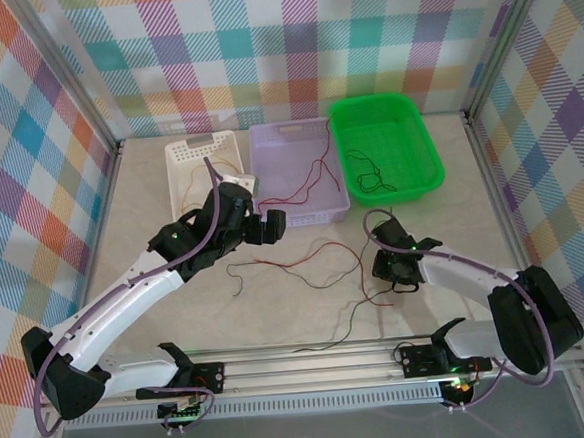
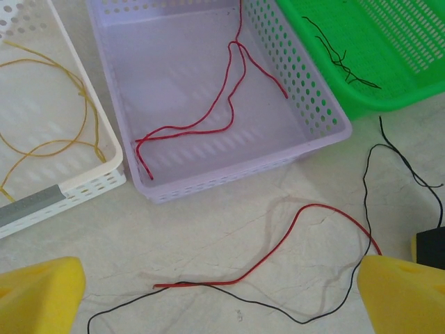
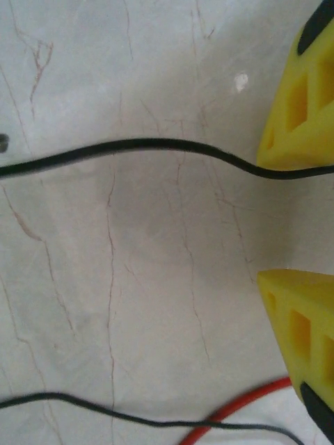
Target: Untangle the cables
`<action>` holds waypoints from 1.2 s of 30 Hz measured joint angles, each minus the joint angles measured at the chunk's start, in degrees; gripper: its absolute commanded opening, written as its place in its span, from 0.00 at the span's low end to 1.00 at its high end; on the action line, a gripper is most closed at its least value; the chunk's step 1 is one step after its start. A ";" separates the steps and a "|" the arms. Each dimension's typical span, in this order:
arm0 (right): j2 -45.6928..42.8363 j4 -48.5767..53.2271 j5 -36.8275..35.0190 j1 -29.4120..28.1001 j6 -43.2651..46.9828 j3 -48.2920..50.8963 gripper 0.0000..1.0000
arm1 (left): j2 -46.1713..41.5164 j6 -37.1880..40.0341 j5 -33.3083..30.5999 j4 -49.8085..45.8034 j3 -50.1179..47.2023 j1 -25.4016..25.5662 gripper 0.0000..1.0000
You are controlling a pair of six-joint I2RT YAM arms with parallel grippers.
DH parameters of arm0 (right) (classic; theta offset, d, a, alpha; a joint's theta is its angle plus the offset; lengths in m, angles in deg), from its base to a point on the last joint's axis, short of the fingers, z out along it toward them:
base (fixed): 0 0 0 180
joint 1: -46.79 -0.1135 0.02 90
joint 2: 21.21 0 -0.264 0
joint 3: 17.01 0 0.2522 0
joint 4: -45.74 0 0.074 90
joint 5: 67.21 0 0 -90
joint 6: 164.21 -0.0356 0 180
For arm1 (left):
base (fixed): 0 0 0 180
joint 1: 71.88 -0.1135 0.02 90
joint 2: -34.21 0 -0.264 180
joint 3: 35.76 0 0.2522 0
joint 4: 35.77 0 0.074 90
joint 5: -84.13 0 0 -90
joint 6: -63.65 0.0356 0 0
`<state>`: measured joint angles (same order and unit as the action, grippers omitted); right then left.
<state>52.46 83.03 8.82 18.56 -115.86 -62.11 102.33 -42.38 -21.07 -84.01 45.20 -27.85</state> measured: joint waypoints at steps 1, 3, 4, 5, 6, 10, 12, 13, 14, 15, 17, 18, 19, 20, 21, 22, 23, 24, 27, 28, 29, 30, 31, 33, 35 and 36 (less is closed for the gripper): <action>0.28 0.11 -0.33 0.09 0.04 -0.02 0.28 | 0.00 0.00 -0.07 0.15 0.00 0.09 1.00; 0.09 0.66 -0.59 0.35 0.00 0.00 0.20 | -0.02 0.00 -0.13 0.15 0.00 0.17 1.00; -0.11 0.94 -0.72 0.46 0.17 0.02 0.17 | 0.00 0.00 -0.13 0.15 0.00 0.17 1.00; -0.50 1.07 -0.76 0.55 0.13 0.17 0.12 | 0.00 0.00 -0.11 0.15 0.00 0.17 1.00; -1.11 0.59 -0.50 0.52 0.24 0.39 0.06 | 0.00 0.00 -0.09 0.15 0.00 0.17 1.00; -6.78 0.15 0.07 0.48 0.52 0.57 0.00 | -0.02 0.00 0.09 0.15 0.00 0.17 1.00; -11.69 1.11 -0.09 0.48 0.55 0.37 0.00 | 0.00 0.00 0.13 0.15 0.00 0.17 1.00; -13.97 1.81 -0.17 0.48 0.68 0.13 0.00 | 0.00 0.00 0.13 0.15 0.00 0.17 1.00; -16.55 2.91 -0.44 0.48 0.87 -0.39 0.00 | 0.00 0.00 0.15 0.15 0.00 0.17 1.00; -19.10 4.24 -0.61 0.48 1.22 -1.27 0.00 | 0.00 0.00 0.15 0.15 0.00 0.17 1.00; -23.12 6.73 -1.03 0.48 1.88 -3.63 0.00 | 0.00 0.00 0.22 0.17 0.00 0.17 1.00; -24.81 8.17 -1.20 0.48 2.14 -5.33 0.00 | 0.00 0.00 0.35 0.17 0.00 0.17 1.00; -25.97 9.25 -1.22 0.48 2.38 -6.88 0.00 | 0.00 0.00 0.50 0.15 0.00 0.17 1.00; -26.99 10.64 -1.22 0.48 2.80 -9.09 0.00 | 0.00 0.00 0.63 0.15 0.00 0.17 1.00; -27.63 11.91 -1.18 0.48 3.15 -11.34 0.00 | 0.00 0.00 0.74 0.17 0.00 0.17 1.00; -27.96 12.83 -1.16 0.48 3.39 -13.22 0.00 | 0.00 0.00 0.76 0.17 0.00 0.17 1.00; -28.13 13.97 -1.07 0.48 3.58 -15.47 0.00 | 0.00 0.00 0.83 0.17 0.00 0.17 1.00; -28.13 14.97 -0.94 0.48 3.87 -17.75 0.00 | 0.00 0.02 1.03 0.15 0.00 0.17 1.00; -27.56 17.99 -0.50 0.48 5.07 -24.35 0.00 | 0.00 0.02 1.22 0.17 0.00 0.17 1.00; -27.17 18.80 -0.46 0.48 5.44 -26.47 0.00 | 0.00 0.02 1.27 0.17 0.00 0.17 1.00; -26.51 19.76 -0.48 0.48 6.05 -29.07 0.00 | 0.00 0.02 1.44 0.17 0.00 0.17 1.00; -25.68 20.70 -0.50 0.48 6.64 -31.69 0.00 | 0.00 0.02 1.62 0.17 0.00 0.17 1.00; -24.94 21.29 -0.50 0.48 7.17 -33.99 0.00 | 0.00 0.04 1.73 0.17 0.00 0.17 0.99; -23.02 22.56 -0.55 0.48 8.48 -38.62 0.00 | 0.00 0.02 2.01 0.17 0.00 0.17 0.99; -20.63 23.78 -0.68 0.48 9.90 -43.23 0.00 | 0.00 0.04 2.25 0.17 0.00 0.17 0.99; -19.32 24.24 -0.92 0.48 10.71 -45.40 0.00 | 0.00 0.04 2.27 0.17 0.00 0.17 0.99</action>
<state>33.14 107.27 7.90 19.04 -105.15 -107.50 102.33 -42.34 -18.80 -83.83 45.20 -27.67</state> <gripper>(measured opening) 0.066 0.993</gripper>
